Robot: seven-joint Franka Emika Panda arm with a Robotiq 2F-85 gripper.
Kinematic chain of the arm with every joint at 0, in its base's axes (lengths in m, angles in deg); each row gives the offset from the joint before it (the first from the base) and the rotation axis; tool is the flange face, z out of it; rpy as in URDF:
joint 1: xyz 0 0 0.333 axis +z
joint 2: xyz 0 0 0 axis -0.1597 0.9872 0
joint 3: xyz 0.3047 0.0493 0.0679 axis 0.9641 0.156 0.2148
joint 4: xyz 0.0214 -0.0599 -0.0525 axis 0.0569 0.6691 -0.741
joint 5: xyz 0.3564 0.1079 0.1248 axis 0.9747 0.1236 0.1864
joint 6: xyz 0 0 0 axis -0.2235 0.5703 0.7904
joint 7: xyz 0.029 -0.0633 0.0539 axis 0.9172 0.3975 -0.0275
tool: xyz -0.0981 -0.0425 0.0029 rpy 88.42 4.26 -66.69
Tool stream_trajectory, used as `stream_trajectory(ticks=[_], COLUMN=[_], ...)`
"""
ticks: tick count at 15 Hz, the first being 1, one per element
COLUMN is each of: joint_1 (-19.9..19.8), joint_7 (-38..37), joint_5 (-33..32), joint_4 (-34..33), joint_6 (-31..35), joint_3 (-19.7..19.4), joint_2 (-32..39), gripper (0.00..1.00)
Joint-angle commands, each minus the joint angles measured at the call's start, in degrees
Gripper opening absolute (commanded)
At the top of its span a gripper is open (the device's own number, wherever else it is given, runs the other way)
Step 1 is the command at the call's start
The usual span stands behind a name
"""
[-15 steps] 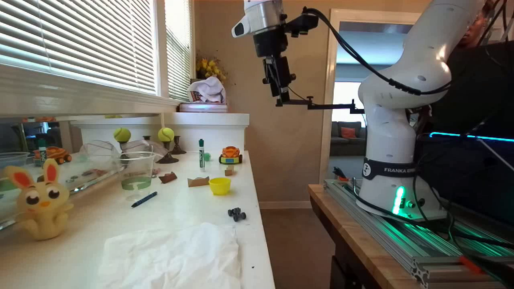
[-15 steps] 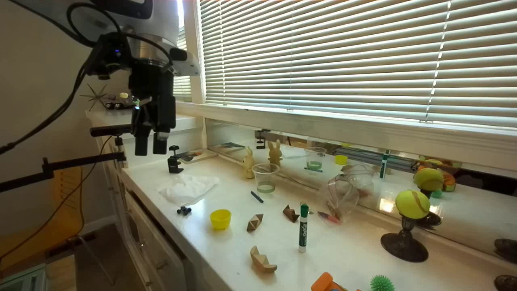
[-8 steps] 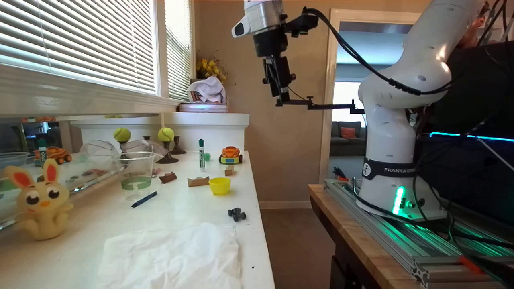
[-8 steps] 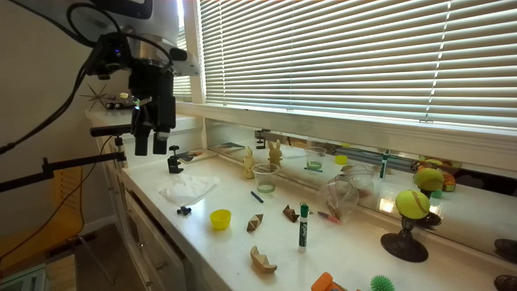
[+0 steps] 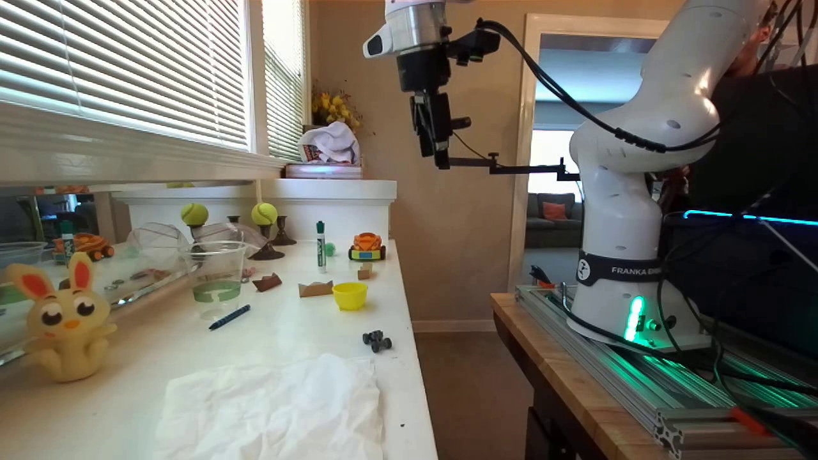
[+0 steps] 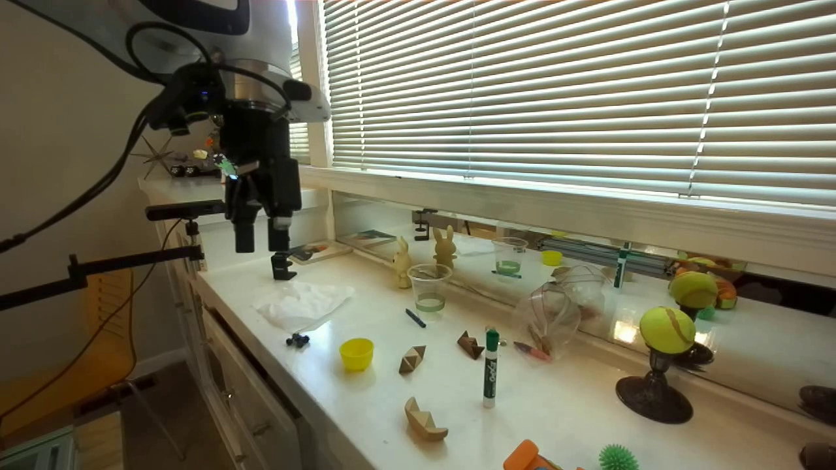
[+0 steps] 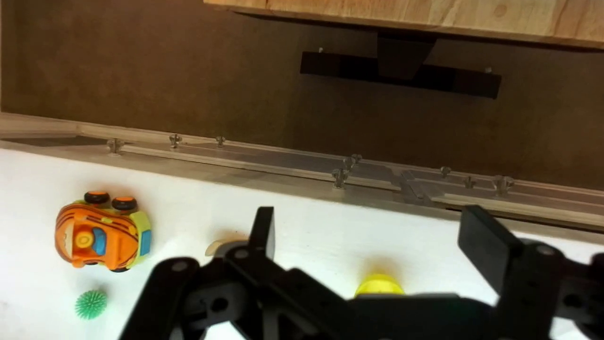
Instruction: Put the marker in the plastic cup
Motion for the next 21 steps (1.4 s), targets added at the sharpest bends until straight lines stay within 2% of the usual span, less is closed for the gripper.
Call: stream_trajectory(ticks=[1, 3, 7, 9, 10, 12, 16, 18, 21], joint_1=[-1.1, -1.18, -1.13, -1.68, -1.92, -2.39, -2.17, -1.9, -2.02], joint_7=[-0.36, 2.85, 16.27, 21.58, 16.66, 17.56, 17.19, 20.28, 24.24], joint_5=[-0.67, 0.53, 4.16, 4.03, 2.33, 2.33, 2.24, -0.49, -0.75], joint_4=[-0.8, -0.94, -0.82, -0.87, 0.01, 0.08, 0.19, 1.38, 1.47], joint_6=[1.46, 3.04, 11.11, 14.51, 12.61, 13.03, 13.01, 16.71, 23.24], joint_3=[-2.68, -5.3, -13.13, -15.96, -13.42, -14.2, -13.19, -13.14, -14.51], joint_2=[4.75, 6.25, 7.05, 7.0, 6.89, 6.9, 6.94, 6.08, 7.79], gripper=[1.0, 1.0, 1.0, 1.0, 1.0, 1.0, 1.0, 1.0, 1.0])
